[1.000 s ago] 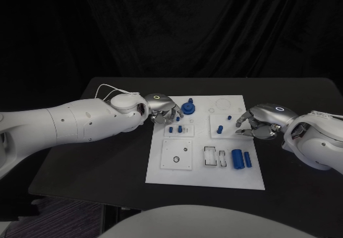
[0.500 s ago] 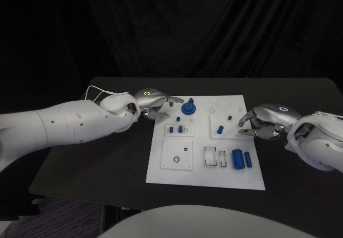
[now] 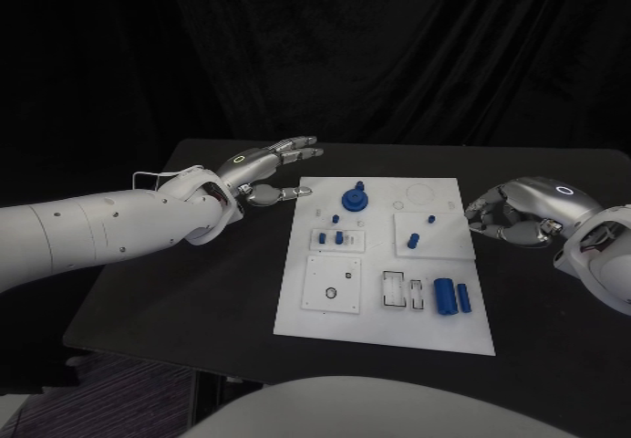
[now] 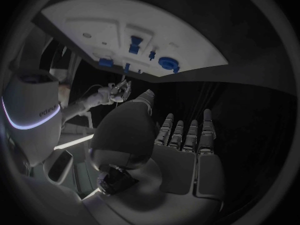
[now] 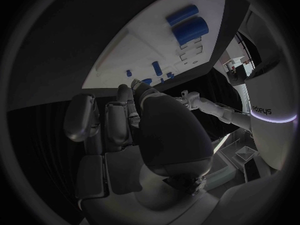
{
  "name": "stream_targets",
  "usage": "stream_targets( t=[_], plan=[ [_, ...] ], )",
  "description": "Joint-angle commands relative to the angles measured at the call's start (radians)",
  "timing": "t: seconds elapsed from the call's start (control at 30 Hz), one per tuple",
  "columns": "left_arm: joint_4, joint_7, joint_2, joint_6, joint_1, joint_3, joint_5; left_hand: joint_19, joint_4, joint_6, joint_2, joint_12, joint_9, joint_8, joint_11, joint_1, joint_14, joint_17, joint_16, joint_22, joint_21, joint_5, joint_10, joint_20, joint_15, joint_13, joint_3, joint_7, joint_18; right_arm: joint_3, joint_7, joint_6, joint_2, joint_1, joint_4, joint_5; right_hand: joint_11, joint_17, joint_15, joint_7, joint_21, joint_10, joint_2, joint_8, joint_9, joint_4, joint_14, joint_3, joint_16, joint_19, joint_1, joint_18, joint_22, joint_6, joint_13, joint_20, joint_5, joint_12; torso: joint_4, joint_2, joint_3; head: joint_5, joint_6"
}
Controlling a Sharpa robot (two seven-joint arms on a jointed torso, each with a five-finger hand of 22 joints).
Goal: Assemble the parts on the task board
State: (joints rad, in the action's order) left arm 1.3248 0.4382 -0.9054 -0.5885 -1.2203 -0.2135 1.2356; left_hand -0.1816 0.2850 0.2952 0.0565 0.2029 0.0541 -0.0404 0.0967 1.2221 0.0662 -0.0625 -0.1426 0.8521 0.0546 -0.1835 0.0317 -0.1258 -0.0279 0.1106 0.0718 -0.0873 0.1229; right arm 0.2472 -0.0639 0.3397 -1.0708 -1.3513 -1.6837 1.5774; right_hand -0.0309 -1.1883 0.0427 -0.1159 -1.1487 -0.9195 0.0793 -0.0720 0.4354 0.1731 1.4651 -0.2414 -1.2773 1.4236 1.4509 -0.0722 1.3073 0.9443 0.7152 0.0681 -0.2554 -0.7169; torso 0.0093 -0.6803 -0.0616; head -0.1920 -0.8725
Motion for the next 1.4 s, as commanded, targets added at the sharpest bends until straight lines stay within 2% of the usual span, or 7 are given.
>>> stream_targets(
  t=[0.03,0.33,0.4,0.77,0.97,1.07,1.4],
  plan=[
    [0.020,0.237,-0.003,0.196,0.018,0.001,-0.550,0.167,0.008,-0.032,0.090,-0.076,-0.022,0.009,0.031,-0.080,-0.066,0.063,0.143,-0.532,-0.031,0.015,-0.023,0.062,0.056,-0.069,-0.148,0.001,0.042,0.000,0.018,0.055,0.016,-0.008,0.019,0.009,-0.006,0.021,-0.007,0.002,0.036,0.026,0.025,0.011,-0.044,-0.015,-0.015,-0.040,0.019,-0.019,0.028,-0.017,0.143,-0.143,-0.045,0.004,-0.037,0.058,-0.0005,0.000,0.0008,-0.006,0.000],
    [0.079,0.317,0.000,0.450,0.059,0.001,-0.904,0.176,0.007,-0.092,0.174,-0.114,-0.028,0.016,0.001,-0.094,-0.066,0.063,0.143,-0.698,-0.040,0.103,-0.025,0.026,0.013,-0.095,-0.311,-0.018,0.031,0.000,0.042,0.021,0.084,0.018,0.118,0.016,-0.098,0.137,-0.075,0.027,0.212,0.312,0.042,0.000,-0.115,-0.024,-0.104,-0.064,0.116,-0.105,0.010,-0.040,0.103,-0.258,-0.177,0.060,0.006,0.247,0.0073,0.010,0.0092,0.000,0.000],
    [0.098,0.328,-0.003,0.459,0.063,0.001,-0.928,0.175,0.005,-0.106,0.172,-0.119,-0.030,0.017,0.002,-0.062,-0.066,0.063,0.143,-0.700,-0.040,0.088,-0.024,0.000,-0.001,-0.096,-0.324,-0.076,0.036,0.000,0.050,0.023,0.098,0.029,0.136,0.016,-0.112,0.180,-0.073,0.038,0.258,0.386,0.029,0.007,-0.134,-0.022,-0.123,-0.046,0.152,-0.120,-0.005,-0.052,0.090,-0.277,-0.242,0.065,0.026,0.315,0.0095,0.013,0.0117,0.005,0.000],
    [0.145,0.368,-0.002,0.508,0.072,0.001,-0.966,0.173,0.006,-0.135,0.183,-0.138,-0.032,0.020,0.005,-0.027,-0.066,0.063,0.143,-0.714,-0.040,0.031,-0.027,-0.041,-0.019,-0.098,-0.353,-0.092,0.054,0.000,0.036,-0.003,0.154,0.046,0.192,0.017,-0.106,0.225,-0.082,0.030,0.325,0.279,0.001,-0.018,-0.183,-0.023,-0.113,0.021,0.194,-0.107,-0.022,-0.057,0.062,-0.213,-0.416,0.070,0.074,0.335,0.0165,0.058,0.0298,0.056,0.000],
    [0.148,0.379,0.013,0.504,0.073,0.001,-0.963,0.171,0.006,-0.128,0.187,-0.131,-0.031,0.018,0.005,0.007,-0.066,0.063,0.143,-0.718,-0.039,-0.025,-0.024,-0.036,-0.016,-0.096,-0.355,-0.084,0.056,0.000,0.024,-0.011,0.167,0.047,0.209,0.018,-0.098,0.211,-0.082,0.011,0.304,0.206,-0.004,-0.040,-0.183,-0.029,-0.099,0.029,0.180,-0.088,-0.020,-0.053,0.071,-0.145,-0.448,0.072,0.074,0.319,0.0162,0.083,0.0481,0.074,0.000],
    [0.150,0.380,0.013,0.500,0.074,0.001,-0.959,0.170,0.006,-0.128,0.194,-0.129,-0.031,0.018,-0.007,0.022,-0.066,0.063,0.143,-0.720,-0.039,-0.034,-0.022,-0.038,-0.021,-0.096,-0.353,-0.076,0.056,0.000,0.020,-0.014,0.182,0.047,0.224,0.019,-0.095,0.212,-0.079,0.011,0.306,0.191,-0.001,-0.039,-0.184,-0.031,-0.099,0.033,0.180,-0.086,-0.019,-0.053,0.071,-0.139,-0.455,0.070,0.084,0.313,0.0083,0.086,0.0485,0.079,0.000],
    [0.149,0.378,0.012,0.510,0.083,0.001,-0.955,0.168,0.006,-0.132,0.209,-0.124,-0.032,0.018,-0.045,0.059,-0.066,0.063,0.143,-0.723,-0.038,-0.076,-0.021,-0.061,-0.039,-0.095,-0.350,-0.062,0.055,0.000,-0.001,-0.070,0.233,0.052,0.273,0.021,-0.091,0.194,-0.077,0.003,0.287,0.156,-0.001,-0.045,-0.181,-0.023,-0.087,0.046,0.163,-0.074,-0.033,-0.049,0.079,-0.110,-0.464,0.067,0.109,0.294,0.0267,0.066,0.0485,0.125,0.000]
  ],
)
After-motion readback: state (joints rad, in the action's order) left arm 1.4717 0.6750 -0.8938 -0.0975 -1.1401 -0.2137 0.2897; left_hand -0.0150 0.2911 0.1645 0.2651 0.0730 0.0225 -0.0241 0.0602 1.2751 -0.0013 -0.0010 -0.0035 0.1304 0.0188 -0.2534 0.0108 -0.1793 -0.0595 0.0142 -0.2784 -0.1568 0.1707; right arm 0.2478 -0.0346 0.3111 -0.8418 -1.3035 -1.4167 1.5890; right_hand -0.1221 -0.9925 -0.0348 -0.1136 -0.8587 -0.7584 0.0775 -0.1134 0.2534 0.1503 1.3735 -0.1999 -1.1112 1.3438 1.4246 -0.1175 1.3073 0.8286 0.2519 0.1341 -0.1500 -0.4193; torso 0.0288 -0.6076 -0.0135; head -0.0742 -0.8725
